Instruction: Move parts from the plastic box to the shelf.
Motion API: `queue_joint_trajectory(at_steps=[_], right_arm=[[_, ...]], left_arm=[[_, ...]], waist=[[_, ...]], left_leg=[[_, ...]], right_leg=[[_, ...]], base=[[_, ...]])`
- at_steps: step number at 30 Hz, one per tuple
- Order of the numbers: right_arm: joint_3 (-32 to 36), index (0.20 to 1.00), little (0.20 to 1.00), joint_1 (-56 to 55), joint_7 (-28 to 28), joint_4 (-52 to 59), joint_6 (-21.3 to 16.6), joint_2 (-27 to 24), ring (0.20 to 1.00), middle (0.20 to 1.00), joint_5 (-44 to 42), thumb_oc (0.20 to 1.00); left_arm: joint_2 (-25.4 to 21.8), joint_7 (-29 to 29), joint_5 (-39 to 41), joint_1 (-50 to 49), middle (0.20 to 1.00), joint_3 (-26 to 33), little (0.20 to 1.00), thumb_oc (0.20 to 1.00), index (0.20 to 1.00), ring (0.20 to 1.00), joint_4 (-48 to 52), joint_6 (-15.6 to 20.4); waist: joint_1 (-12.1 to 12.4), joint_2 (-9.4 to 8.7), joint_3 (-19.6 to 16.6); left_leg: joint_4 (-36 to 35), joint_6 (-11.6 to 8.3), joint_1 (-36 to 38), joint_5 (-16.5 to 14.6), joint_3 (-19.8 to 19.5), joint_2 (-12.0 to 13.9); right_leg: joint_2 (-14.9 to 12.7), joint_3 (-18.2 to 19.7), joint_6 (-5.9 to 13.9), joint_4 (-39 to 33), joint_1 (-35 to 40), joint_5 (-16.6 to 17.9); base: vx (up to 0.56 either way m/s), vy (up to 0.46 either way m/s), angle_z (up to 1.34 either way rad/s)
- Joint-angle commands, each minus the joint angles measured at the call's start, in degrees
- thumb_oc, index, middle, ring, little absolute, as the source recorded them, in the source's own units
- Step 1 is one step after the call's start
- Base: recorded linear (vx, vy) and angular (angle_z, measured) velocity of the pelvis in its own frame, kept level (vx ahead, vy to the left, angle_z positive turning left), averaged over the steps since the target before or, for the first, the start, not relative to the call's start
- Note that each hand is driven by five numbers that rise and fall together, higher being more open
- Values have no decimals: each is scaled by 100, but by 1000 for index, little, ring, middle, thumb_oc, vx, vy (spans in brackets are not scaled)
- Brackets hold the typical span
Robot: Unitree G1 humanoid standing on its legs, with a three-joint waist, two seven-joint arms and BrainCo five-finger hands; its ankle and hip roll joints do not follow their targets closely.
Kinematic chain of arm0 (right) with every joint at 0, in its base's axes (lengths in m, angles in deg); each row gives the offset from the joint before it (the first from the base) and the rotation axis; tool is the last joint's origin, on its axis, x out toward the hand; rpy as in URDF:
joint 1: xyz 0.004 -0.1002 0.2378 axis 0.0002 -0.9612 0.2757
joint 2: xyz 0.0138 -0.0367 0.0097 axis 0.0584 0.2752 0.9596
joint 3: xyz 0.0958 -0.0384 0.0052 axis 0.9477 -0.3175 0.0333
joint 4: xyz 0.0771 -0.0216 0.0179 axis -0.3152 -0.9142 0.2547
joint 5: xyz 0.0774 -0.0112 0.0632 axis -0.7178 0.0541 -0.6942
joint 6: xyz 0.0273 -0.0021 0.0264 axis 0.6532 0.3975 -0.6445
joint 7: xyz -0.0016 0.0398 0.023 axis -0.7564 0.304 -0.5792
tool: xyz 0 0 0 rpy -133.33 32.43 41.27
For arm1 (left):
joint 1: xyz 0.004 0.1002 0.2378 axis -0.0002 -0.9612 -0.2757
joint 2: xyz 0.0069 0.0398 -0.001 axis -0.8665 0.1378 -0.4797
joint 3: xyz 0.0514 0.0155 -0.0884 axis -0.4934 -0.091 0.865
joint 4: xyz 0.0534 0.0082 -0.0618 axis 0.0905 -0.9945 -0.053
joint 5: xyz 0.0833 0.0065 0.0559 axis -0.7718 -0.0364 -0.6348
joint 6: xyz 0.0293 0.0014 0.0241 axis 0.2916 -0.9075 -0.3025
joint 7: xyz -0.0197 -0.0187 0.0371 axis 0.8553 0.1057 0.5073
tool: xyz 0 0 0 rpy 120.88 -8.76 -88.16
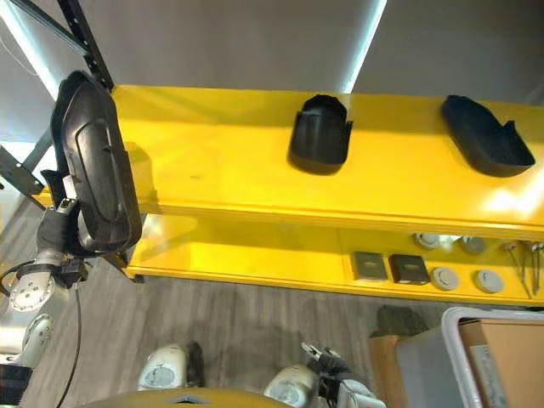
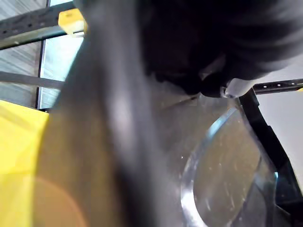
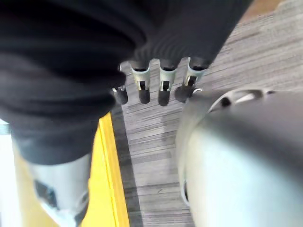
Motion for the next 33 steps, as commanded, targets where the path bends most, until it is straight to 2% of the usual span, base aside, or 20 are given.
queue_joint_trajectory(at_steps=[1,4,6,7,9,12,17,18,20,23,24,27,29,33], right_arm=[[-103,1000,1000,-362,134,594,81,-53,1000,1000,-42,1000],[-219,1000,1000,-421,193,703,2,-39,1000,1000,229,1000],[-269,1000,1000,-454,207,700,-27,-15,1000,1000,314,1000],[-291,1000,1000,-473,222,682,-28,-21,1000,1000,376,1000],[-323,1000,1000,-433,288,472,-89,-80,1000,1000,481,1000],[-331,1000,1000,-384,336,313,-103,-143,1000,1000,359,1000],[-313,1000,1000,-425,274,430,101,-189,1000,1000,319,1000],[-317,1000,1000,-448,298,481,168,-193,1000,1000,351,1000],[-336,1000,1000,-482,300,542,205,-186,1000,1000,372,1000],[-472,1000,1000,-581,330,816,405,-259,1000,1000,522,1000],[-485,1000,1000,-591,340,833,421,-274,1000,1000,532,1000],[-552,1000,1000,-603,490,856,446,-475,1000,1000,737,1000],[-542,1000,1000,-594,526,811,432,-527,1000,1000,754,1000],[-540,1000,1000,-560,699,679,417,-741,1000,1000,878,1000]], left_arm=[[-200,141,-160,-99,200,430,200,200,200,200,675,436],[-270,-91,-119,-90,200,393,200,200,200,200,701,560],[-255,-141,-107,-91,200,367,200,200,200,200,736,579],[-227,-153,-136,-89,200,368,200,200,200,200,768,549],[-174,-160,-176,26,200,249,200,200,200,200,787,372],[-62,-245,-309,156,200,83,200,200,200,200,733,184],[-33,-438,-752,364,200,-5,200,200,200,200,542,-206],[-158,-440,-929,536,200,-18,200,200,200,200,345,-411],[-253,-483,-1063,686,200,-52,200,200,200,200,179,-503],[-865,-637,-1288,1577,200,-229,200,200,200,200,-807,-844],[-933,-674,-1296,1711,200,-280,200,200,200,200,-918,-906],[-1461,-743,-1033,2717,200,-515,200,200,200,200,-2027,-1255],[-1583,-726,-715,3006,200,-580,200,200,200,200,-2379,-1381],[-2021,-807,-857,3869,200,-890,200,200,200,200,-3416,-1749]], waist=[[-26,80,-64],[-182,-15,43],[-228,-73,82],[-232,-76,89],[-254,-111,35],[-243,-131,-48],[-321,-139,-164],[-395,-123,-198],[-453,-117,-212],[-768,-67,-220],[-804,-63,-214],[-1077,-1,-120],[-1140,10,-82],[-1341,45,2]], left_leg=[[-1030,16,346,466,-240,-89],[-1126,38,460,342,-203,-214],[-1089,10,451,264,-232,-210],[-1108,-26,470,303,-201,-135],[-1220,-114,478,428,-239,-30],[-1382,-254,526,608,-226,145],[-1605,-358,631,756,-140,299],[-1647,-387,648,791,-110,342],[-1676,-389,669,802,-86,356],[-1675,-383,686,798,34,392],[-1665,-382,681,794,48,395],[-1528,-378,563,754,153,431],[-1476,-375,520,739,186,440],[-1332,-374,377,707,284,495]], right_leg=[[299,-91,589,1243,481,-1565],[607,95,660,795,61,-1295],[687,119,705,463,-46,-1144],[704,75,714,295,14,-1223],[938,100,714,-242,204,-1342],[1144,2,684,-656,508,-1496],[1259,-59,630,-840,658,-1555],[1285,-45,622,-836,649,-1581],[1289,-30,627,-822,632,-1590],[1261,56,678,-658,448,-1631],[1251,68,685,-629,415,-1636],[1190,180,695,-427,128,-1661],[1168,216,696,-367,35,-1661],[1143,327,682,-257,-168,-1682]], base=[[80,224,-26],[53,-1,-58],[52,-111,-5],[89,-160,2],[146,-199,8],[142,-151,9],[134,-80,2],[151,-49,-4],[103,-21,-4],[67,20,-6],[30,41,-1],[-32,47,-22],[-38,32,-19],[-39,26,-11]])
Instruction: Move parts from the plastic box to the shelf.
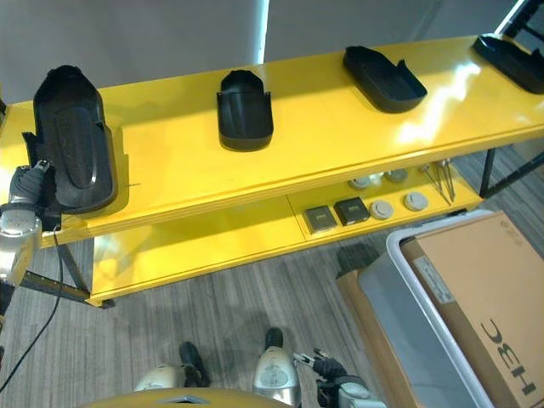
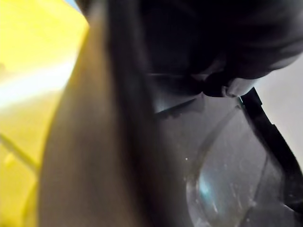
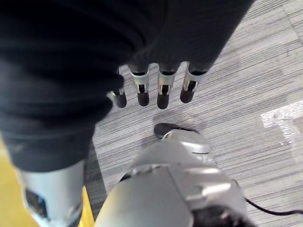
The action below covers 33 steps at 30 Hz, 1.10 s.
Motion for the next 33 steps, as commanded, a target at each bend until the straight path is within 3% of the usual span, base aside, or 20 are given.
queue_joint_trajectory(at_steps=[1,4,8,20,26,32,33], right_arm=[[-60,1000,1000,-142,178,90,-41,-269,1000,1000,176,1000],[-122,1000,1000,-83,225,-49,-170,-373,1000,1000,98,1000],[-236,1000,1000,57,250,-155,-338,-421,1000,1000,38,1000],[-398,1000,1000,260,242,-107,-402,-667,1000,1000,-220,1000],[-465,1000,1000,369,321,-241,-544,-720,1000,1000,-268,1000],[-547,1000,1000,452,248,-224,-590,-704,1000,1000,-320,1000],[-553,1000,1000,469,224,-213,-567,-694,1000,1000,-325,1000]], left_arm=[[-652,-212,-23,824,200,-30,200,200,200,200,-521,-121],[-764,-212,169,1385,200,-271,200,200,200,200,-1278,-358],[-807,-214,-324,1804,200,-556,200,200,200,200,-1824,-700],[-1302,-112,-2064,2637,200,-1527,200,200,200,200,-2371,-816],[-1343,-127,-2224,3001,200,-1963,200,200,200,200,-2367,-999],[-1296,-136,-2222,3076,200,-2005,200,200,200,200,-2414,-1072],[-1285,-140,-2169,3070,382,-1990,382,382,382,382,-2435,-1085]], waist=[[23,55,91],[-75,44,159],[-141,12,249],[-243,-50,507],[-234,-76,639],[-207,-96,698],[-204,-100,698]], left_leg=[[283,-250,-31,-299,-240,560],[377,-265,-153,-302,-204,614],[453,-295,-305,-285,-198,670],[691,-360,-702,-251,-183,807],[891,-385,-940,-272,-214,900],[911,-415,-1012,-234,-262,918],[886,-422,-1001,-220,-255,916]], right_leg=[[-360,22,566,473,-432,-155],[-348,101,537,526,-542,-190],[-305,190,494,517,-642,-212],[-249,338,400,557,-926,-221],[-197,363,322,669,-1071,-294],[-140,385,282,649,-1075,-306],[-121,385,274,615,-1050,-304]], base=[[-35,15,-5],[-42,2,-5],[-52,-7,-7],[-49,6,-4],[-40,-7,-3],[0,-4,-2],[0,0,0]])
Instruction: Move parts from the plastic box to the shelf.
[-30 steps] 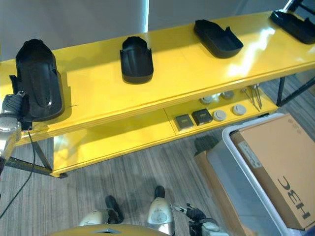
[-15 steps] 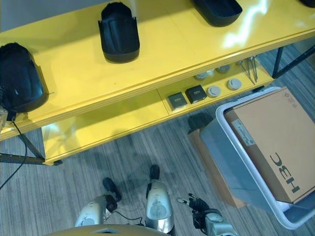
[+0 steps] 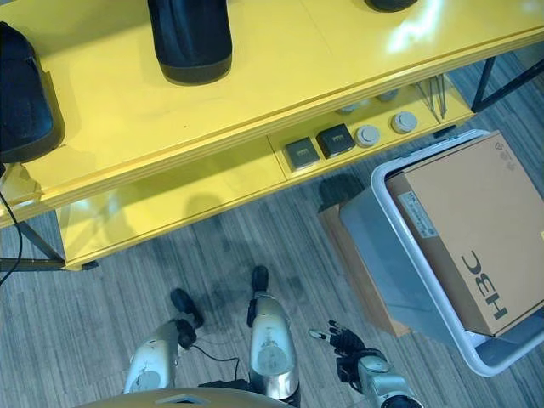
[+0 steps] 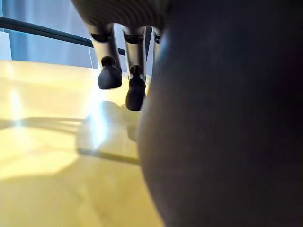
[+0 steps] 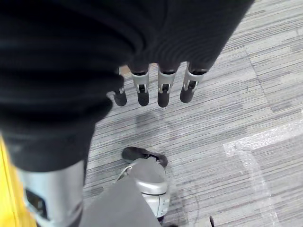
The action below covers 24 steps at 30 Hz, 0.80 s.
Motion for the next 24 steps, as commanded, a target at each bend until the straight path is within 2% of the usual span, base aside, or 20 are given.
queue_joint_trajectory(at_steps=[1,2,14,15,16,19,20,21,22,24], right_arm=[[-170,1000,1000,-203,-10,-33,-38,-57,1000,1000,-141,1000],[-172,1000,1000,-173,-10,-62,-48,-50,1000,1000,-125,1000],[-207,1000,1000,-233,-24,-81,-51,5,1000,1000,177,1000],[-212,1000,1000,-246,-31,-88,-46,7,1000,1000,212,1000],[-177,1000,1000,-316,-78,-75,-19,2,1000,1000,240,1000],[-117,1000,1000,-382,-87,-77,13,-1,1000,1000,296,1000],[-56,1000,1000,-445,-99,-56,54,8,1000,1000,342,1000],[26,1000,1000,-516,-156,-103,-23,52,1000,1000,391,1000],[58,1000,1000,-538,-182,-102,-20,62,1000,1000,375,1000],[288,1000,1000,-625,-227,-117,62,198,1000,1000,371,1000]], left_arm=[[-284,-160,-346,262,442,-14,442,442,442,442,-80,-18],[-245,-154,-336,223,1000,9,1000,1000,1000,1000,-115,-36],[-394,-603,-282,218,1000,171,1000,1000,1000,1000,-107,180],[-449,-621,-347,223,1000,164,1000,1000,1000,1000,-65,299],[-623,-864,-271,267,1000,157,1000,1000,1000,1000,195,605],[-790,-993,-170,305,1000,152,1000,1000,1000,1000,547,759],[-930,-1099,-59,272,1000,187,1000,1000,1000,1000,821,922],[-1089,-1160,202,159,1000,280,1000,1000,1000,1000,1253,1299],[-1146,-1128,303,97,1000,335,1000,1000,1000,1000,1408,1478],[-1205,-833,889,-547,1000,1028,1000,1000,1000,1000,2657,1785]], waist=[[74,-19,-332],[86,-27,-326],[154,-28,-415],[168,-22,-438],[217,2,-514],[254,25,-583],[283,42,-628],[338,69,-691],[359,76,-712],[495,86,-815]], left_leg=[[479,-352,-145,-361,-410,522],[457,-359,-140,-346,-408,520],[353,-384,40,-315,-402,499],[329,-386,80,-310,-397,492],[229,-388,202,-298,-390,464],[159,-384,307,-295,-379,438],[97,-383,396,-295,-376,415],[21,-384,509,-295,-365,390],[-5,-387,547,-294,-367,379],[-109,-385,696,-310,-397,337]], right_leg=[[-384,157,632,106,21,-298],[-365,154,623,69,46,-294],[-343,93,608,-92,321,-295],[-345,83,611,-120,370,-292],[-351,39,626,-226,527,-277],[-355,9,635,-314,656,-262],[-361,-17,648,-398,767,-243],[-371,-64,664,-503,910,-218],[-373,-80,668,-545,963,-209],[-379,-137,681,-653,1174,-225]], base=[[0,0,0],[0,0,0],[0,0,0],[44,-11,2],[56,-13,2],[48,-6,4],[87,9,3],[88,17,2],[102,28,2],[105,23,6]])
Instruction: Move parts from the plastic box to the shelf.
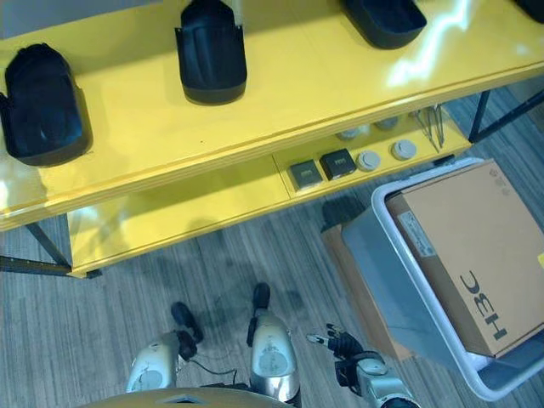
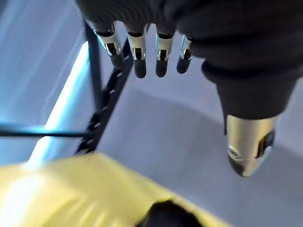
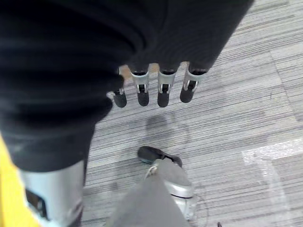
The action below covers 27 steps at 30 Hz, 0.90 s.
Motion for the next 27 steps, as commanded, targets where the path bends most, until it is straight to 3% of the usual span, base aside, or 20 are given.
queue_joint_trajectory(at_steps=[1,3,4,6,8,9,10,11,12,16,20,27], right_arm=[[196,1000,1000,-484,-166,-9,57,60,1000,1000,153,1000],[327,1000,1000,-584,-216,-10,66,242,1000,1000,362,1000],[331,1000,1000,-595,-224,-14,52,251,1000,1000,384,1000],[519,1000,1000,-768,-407,10,-1,505,1000,1000,382,1000],[590,1000,1000,-862,-500,27,-9,604,1000,1000,384,1000],[626,1000,1000,-907,-497,27,-16,638,1000,1000,418,1000],[685,1000,1000,-971,-491,23,-23,702,1000,1000,494,1000],[697,1000,1000,-996,-488,33,-17,710,1000,1000,511,1000],[724,1000,1000,-1077,-480,39,-11,757,1000,1000,616,1000],[586,1000,1000,-1108,-512,-71,-88,780,1000,1000,422,1000],[397,1000,1000,-980,-497,-212,-117,760,1000,1000,331,1000],[129,1000,1000,-950,-432,-295,-82,643,1000,1000,496,1000]], left_arm=[[-115,47,871,-572,1000,1003,1000,1000,1000,1000,915,1020],[455,489,1460,-1760,1000,2071,1000,1000,1000,1000,2416,1251],[525,575,1489,-1883,1000,2163,1000,1000,1000,1000,2515,1289],[1614,1187,1561,-3299,1000,2840,1000,1000,1000,1000,3936,1752],[2130,1548,1932,-3839,1000,2919,1000,1000,1000,1000,4318,1956],[2458,1696,1866,-4103,884,2922,884,884,884,884,4509,2015],[2836,1757,1826,-4461,529,2907,529,529,529,529,4723,2148],[2938,1775,1773,-4559,451,2898,451,451,451,451,4751,2196],[3245,1624,1602,-4881,200,2813,200,200,200,200,4757,2449],[3532,1339,1195,-5210,200,2470,200,200,200,200,4439,2629],[3430,1003,769,-5210,200,2215,200,200,200,200,4050,2813],[3266,311,954,-4374,200,1838,200,200,200,200,2709,2851]], waist=[[146,92,-502],[266,88,-563],[266,93,-570],[427,43,-640],[503,22,-683],[536,6,-704],[581,-13,-730],[592,-17,-739],[636,-49,-775],[719,-125,-812],[749,-139,-820],[471,-153,-837]], left_leg=[[216,-275,44,-322,-369,350],[129,-221,96,-212,-335,319],[121,-222,106,-212,-341,316],[46,-224,194,-203,-425,276],[-22,-216,236,-187,-471,247],[-55,-222,249,-167,-480,248],[-92,-231,274,-149,-495,245],[-101,-233,282,-146,-501,242],[-136,-234,322,-141,-513,230],[-138,-238,347,-137,-527,247],[-135,-305,395,-224,-590,265],[-83,-330,479,-208,-381,354]], right_leg=[[-519,20,706,175,202,-557],[-511,-95,655,114,301,-492],[-510,-101,657,110,315,-493],[-504,-176,673,40,474,-488],[-507,-212,688,-6,536,-467],[-501,-235,693,-38,566,-458],[-486,-267,697,-77,609,-439],[-483,-275,698,-90,623,-432],[-463,-299,692,-143,684,-416],[-428,-314,661,-189,752,-404],[-400,-272,705,-219,830,-470],[-400,-168,752,-254,839,-410]], base=[[22,-5,9],[10,-16,14],[77,-15,15],[73,-26,8],[41,-20,4],[30,-22,7],[23,-18,12],[44,-29,11],[49,-34,15],[17,-54,5],[20,-31,-1],[9,-2,-1]])
